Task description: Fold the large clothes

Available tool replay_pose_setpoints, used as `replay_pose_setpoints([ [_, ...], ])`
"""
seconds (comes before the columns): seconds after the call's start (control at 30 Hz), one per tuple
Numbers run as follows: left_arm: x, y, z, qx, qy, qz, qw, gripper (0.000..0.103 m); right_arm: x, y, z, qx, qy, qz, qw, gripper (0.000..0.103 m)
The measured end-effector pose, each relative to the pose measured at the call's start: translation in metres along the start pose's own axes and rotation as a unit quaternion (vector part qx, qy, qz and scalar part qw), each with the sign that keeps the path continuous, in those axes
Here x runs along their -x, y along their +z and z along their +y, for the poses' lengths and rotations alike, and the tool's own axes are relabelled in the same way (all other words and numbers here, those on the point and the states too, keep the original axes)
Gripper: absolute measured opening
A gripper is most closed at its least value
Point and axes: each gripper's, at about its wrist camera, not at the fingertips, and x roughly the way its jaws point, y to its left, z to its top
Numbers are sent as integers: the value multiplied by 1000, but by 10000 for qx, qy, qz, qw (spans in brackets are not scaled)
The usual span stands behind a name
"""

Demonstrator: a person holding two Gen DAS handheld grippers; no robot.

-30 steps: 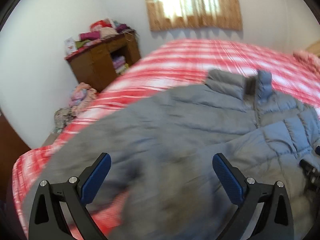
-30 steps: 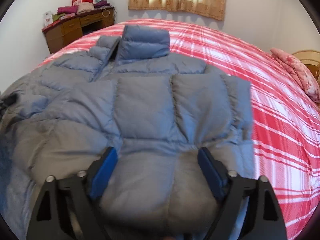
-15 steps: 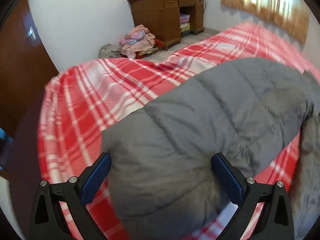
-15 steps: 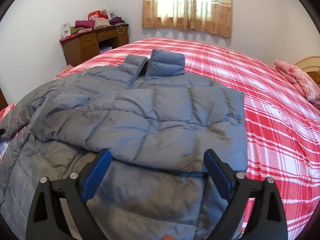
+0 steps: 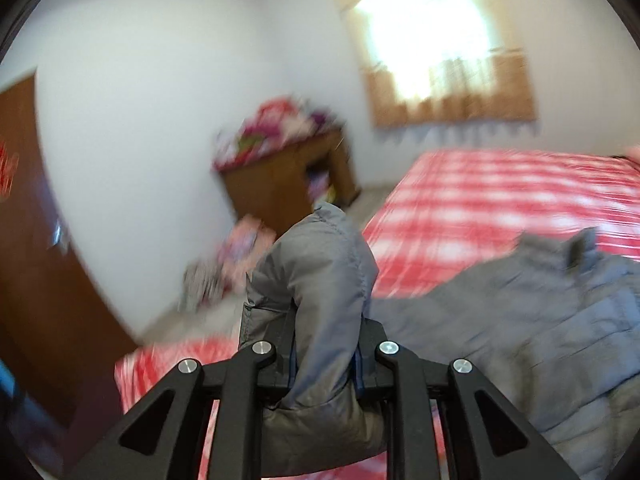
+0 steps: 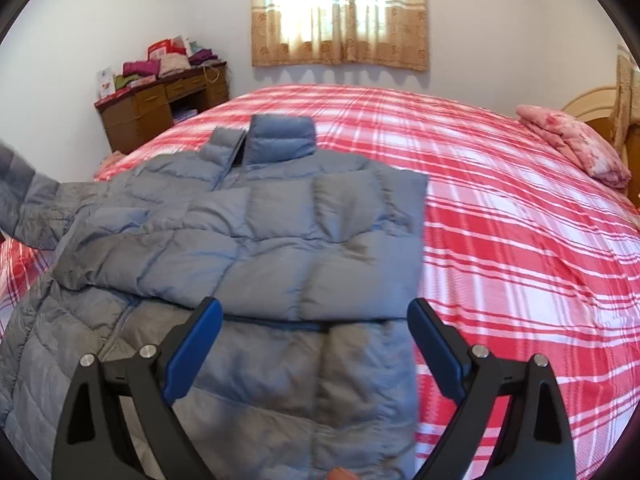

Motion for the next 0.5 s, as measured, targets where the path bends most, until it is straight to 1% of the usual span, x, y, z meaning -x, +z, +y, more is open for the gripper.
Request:
replay_pose_setpoints([
  [0.03,4,6,-10,-106,-73,-121,9998,19,1,1,-4,-28,-21,6,10000,95],
  [0.1,21,19,-62,-521,-423,-428,9968,19,3,0,-9,-70,-40,-11,10000,95],
  [0.13,26,22,-85,-673,-578,-508,9948,19,4,1,-13,-110,-64,-20,9999,95],
  [0.23,36,18,-142,-1052,-993,-609,9876,19,8,-3,-24,-242,-84,-18,9997,95],
  [0.27,40,14,-164,-1142,-1186,-586,9846,19,8,-5,-25,-249,-87,-1,9997,95],
  [0.33,43,4,-196,-1277,-1476,-503,9795,20,7,-9,-29,-231,-128,68,9996,95],
  [0.37,44,-4,-216,-1383,-1576,-461,9767,24,7,-10,-30,-220,-142,90,9996,95],
  [0.4,46,-8,-227,-1460,-1644,-435,9746,29,6,-12,-33,-219,-165,115,9996,95],
  [0.43,50,-14,-244,-1632,-1701,-390,9710,41,5,-13,-36,-237,-200,146,9994,95],
  [0.47,52,-18,-254,-1727,-1695,-392,9695,57,5,-13,-38,-247,-218,156,9993,95],
  [0.5,55,-21,-262,-1768,-1693,-454,9685,67,3,-13,-42,-283,-237,190,9991,95],
])
